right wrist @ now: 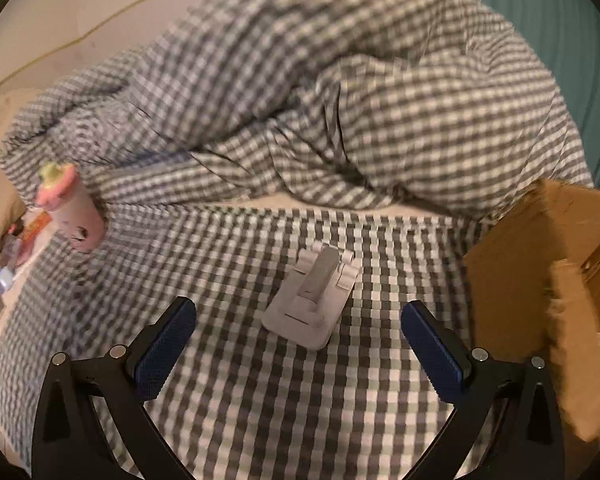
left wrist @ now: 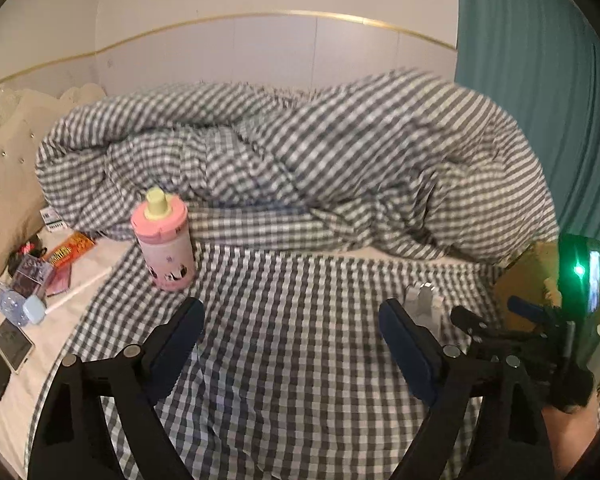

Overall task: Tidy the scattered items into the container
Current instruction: 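Move both tools back to the bed toward the white plug adapter, then grasp the white plug adapter with the right tool, then carry the plug adapter with the right tool over the box, then open the right tool to drop the plug adapter into the box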

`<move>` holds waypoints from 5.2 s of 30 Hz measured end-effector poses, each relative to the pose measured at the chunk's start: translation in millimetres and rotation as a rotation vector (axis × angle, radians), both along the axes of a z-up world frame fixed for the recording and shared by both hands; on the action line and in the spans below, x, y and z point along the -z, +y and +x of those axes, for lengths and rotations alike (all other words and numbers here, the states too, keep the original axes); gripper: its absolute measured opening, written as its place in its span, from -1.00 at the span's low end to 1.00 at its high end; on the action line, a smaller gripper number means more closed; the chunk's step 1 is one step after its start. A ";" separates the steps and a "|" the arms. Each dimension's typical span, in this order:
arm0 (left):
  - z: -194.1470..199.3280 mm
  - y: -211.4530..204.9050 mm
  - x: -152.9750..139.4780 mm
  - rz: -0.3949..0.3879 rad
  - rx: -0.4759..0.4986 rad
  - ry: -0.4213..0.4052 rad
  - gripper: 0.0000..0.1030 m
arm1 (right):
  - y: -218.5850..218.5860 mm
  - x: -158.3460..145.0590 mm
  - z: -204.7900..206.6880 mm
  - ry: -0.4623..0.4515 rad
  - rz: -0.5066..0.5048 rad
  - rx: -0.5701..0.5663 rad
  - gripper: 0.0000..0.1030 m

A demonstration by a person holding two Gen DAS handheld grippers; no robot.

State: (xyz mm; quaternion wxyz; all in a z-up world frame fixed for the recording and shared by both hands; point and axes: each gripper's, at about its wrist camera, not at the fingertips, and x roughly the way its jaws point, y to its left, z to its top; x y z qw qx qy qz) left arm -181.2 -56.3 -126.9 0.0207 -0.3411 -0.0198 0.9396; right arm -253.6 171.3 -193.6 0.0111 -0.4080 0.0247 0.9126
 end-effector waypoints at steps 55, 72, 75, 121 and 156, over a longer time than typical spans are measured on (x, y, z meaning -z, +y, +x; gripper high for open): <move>-23.6 14.9 21.4 0.017 0.010 -0.057 0.61 | 1.2 5.6 -5.0 0.014 -0.005 -0.013 0.24; 37.0 77.5 -67.9 0.029 0.126 0.104 0.61 | 47.4 -141.7 116.4 0.306 0.013 0.029 0.24; 47.8 95.8 -81.4 0.031 0.157 0.130 0.61 | 68.5 -159.6 140.0 0.340 0.027 0.070 0.24; 81.0 325.2 -78.2 0.018 0.488 0.112 0.61 | 265.7 -136.8 225.2 0.244 0.092 0.342 0.24; 68.4 294.1 -81.3 0.022 0.420 0.127 0.96 | 249.8 -155.3 223.5 0.368 0.131 0.412 0.99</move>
